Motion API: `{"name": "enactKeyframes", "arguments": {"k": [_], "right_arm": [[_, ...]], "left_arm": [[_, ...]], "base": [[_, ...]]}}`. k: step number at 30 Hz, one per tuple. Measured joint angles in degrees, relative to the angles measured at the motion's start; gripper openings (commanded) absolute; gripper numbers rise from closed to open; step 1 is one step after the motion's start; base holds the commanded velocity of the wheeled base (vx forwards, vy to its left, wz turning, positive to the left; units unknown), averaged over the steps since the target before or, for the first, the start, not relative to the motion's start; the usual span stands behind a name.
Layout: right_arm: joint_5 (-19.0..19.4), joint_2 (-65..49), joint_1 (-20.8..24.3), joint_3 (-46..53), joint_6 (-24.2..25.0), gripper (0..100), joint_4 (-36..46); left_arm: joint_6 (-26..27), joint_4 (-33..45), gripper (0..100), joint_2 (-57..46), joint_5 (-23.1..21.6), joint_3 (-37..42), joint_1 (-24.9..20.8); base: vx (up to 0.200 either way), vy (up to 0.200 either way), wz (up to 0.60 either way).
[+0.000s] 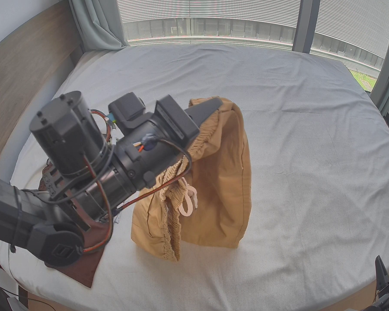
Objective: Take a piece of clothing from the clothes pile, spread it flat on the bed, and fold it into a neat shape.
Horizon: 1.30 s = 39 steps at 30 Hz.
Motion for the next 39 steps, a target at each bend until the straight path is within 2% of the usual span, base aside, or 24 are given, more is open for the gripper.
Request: {"name": "enactKeyframes", "arguments": {"k": [24, 39], "right_arm": [[0.00, 0.00, 0.00, 0.00, 0.04, 100, 0.00], [0.00, 0.00, 0.04, 0.00, 0.04, 100, 0.00]], "left_arm": [[-0.33, -4.96, 0, 14.36, -0.80, -3.21, -5.71], [-1.34, -5.10, 0, 16.37, -0.23, -6.95, -11.33]], "base": [[0.000, 0.000, 0.00], [0.000, 0.000, 0.00]]}}
